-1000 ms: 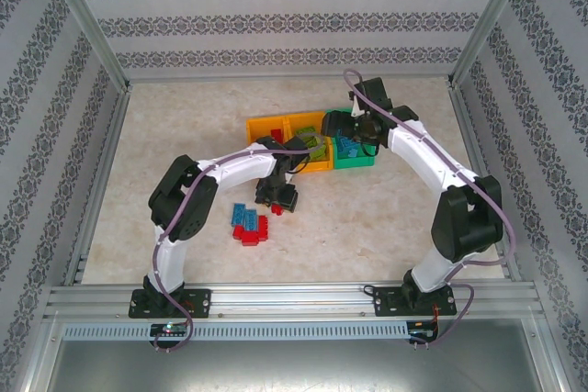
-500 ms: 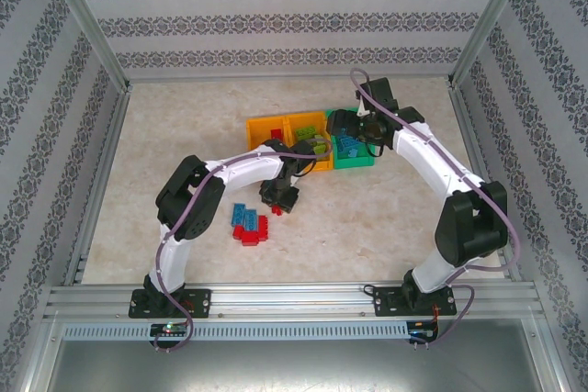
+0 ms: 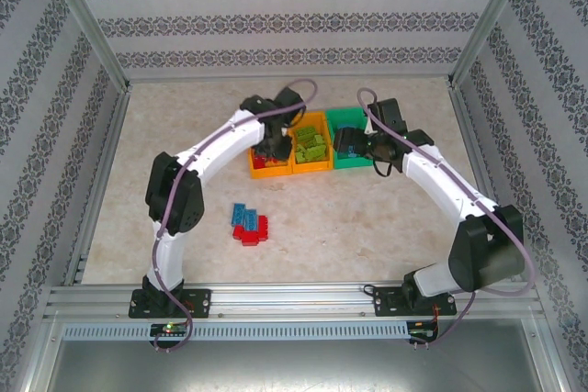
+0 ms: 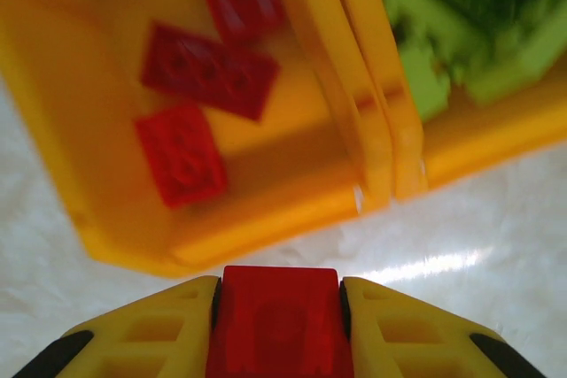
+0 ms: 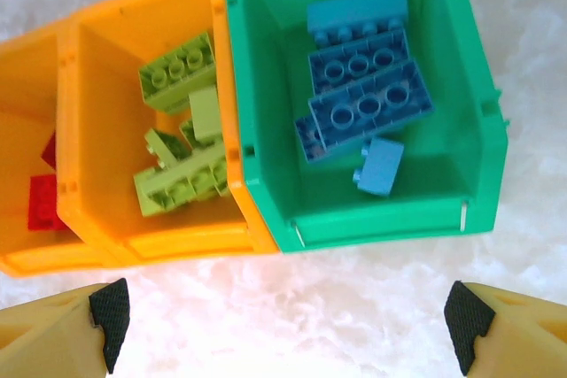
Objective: Sort the legos into containers by color
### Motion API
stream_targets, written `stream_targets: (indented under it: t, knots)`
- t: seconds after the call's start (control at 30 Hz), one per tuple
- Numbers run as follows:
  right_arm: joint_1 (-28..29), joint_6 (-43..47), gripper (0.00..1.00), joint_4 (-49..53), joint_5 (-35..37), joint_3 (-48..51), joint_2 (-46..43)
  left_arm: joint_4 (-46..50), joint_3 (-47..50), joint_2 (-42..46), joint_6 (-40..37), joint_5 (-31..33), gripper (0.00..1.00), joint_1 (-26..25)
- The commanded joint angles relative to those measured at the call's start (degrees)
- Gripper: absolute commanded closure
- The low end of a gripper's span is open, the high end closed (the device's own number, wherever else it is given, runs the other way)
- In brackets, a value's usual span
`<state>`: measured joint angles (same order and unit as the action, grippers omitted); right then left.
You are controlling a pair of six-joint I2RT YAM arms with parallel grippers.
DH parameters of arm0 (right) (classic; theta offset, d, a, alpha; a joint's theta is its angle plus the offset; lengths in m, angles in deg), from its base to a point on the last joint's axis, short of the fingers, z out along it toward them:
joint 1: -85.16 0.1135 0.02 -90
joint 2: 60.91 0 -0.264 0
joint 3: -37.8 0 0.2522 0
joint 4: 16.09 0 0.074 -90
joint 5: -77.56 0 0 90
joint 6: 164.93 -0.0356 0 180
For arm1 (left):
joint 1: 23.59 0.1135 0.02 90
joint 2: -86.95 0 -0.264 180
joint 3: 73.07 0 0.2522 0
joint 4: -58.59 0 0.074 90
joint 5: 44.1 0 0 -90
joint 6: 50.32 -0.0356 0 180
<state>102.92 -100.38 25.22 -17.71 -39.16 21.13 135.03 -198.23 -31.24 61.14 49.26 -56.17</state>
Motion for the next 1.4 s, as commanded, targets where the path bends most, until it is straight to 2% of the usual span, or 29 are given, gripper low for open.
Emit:
stream_targets:
  t: [0.0,0.13,0.3,0.37,0.47,0.53,0.6,0.7,0.77,1.03,1.23,1.37]
  knots:
    - [2.5,3.0,0.05,-2.3,2.5,4.0,-2.6,4.7,-6.0,-5.3,1.0,0.7,0.75,3.2]
    - [5.2,4.5,0.05,-3.2,3.3,8.6,-4.5,5.0,-12.7,-10.3,1.7,-0.3,0.74,6.0]
    - [12.3,5.2,0.06,-4.2,3.7,11.0,-5.9,4.3,-15.5,-13.5,2.5,-1.1,0.58,7.1]
    - [16.3,5.7,0.07,-5.1,2.8,10.8,-5.0,4.1,-15.4,-13.9,2.8,-1.9,0.56,7.4]
    - [22.6,7.4,0.09,-5.5,0.9,8.8,-0.7,3.8,-15.1,-13.4,3.8,-2.7,0.42,7.5]
    - [27.2,9.7,0.11,-4.4,1.4,6.3,3.7,1.8,-13.2,-11.1,5.4,-3.8,0.29,7.5]
    - [30.8,11.3,0.13,-3.8,2.2,4.3,7.3,-1.1,-10.1,-7.7,7.3,-4.4,0.22,7.5]
    - [34.4,13.1,0.17,-4.9,0.9,1.9,11.0,-4.8,-4.0,-1.4,10.0,-3.9,0.13,7.8]
    - [35.9,14.1,0.17,-5.1,-0.5,0.2,13.1,-7.2,0.8,2.9,11.7,-3.9,0.02,8.7]
    - [37.7,10.3,0.15,-3.2,-8.5,-4.9,18.8,-13.3,19.6,16.1,14.7,-6.0,0.00,15.2]
    - [39.4,10.3,0.14,-0.3,-9.3,-8.6,23.5,-15.1,27.3,20.3,14.7,-5.2,0.00,16.0]
    - [39.7,9.2,0.16,1.9,-8.9,-10.9,26.8,-15.8,29.1,21.9,14.3,-5.2,0.00,16.3]
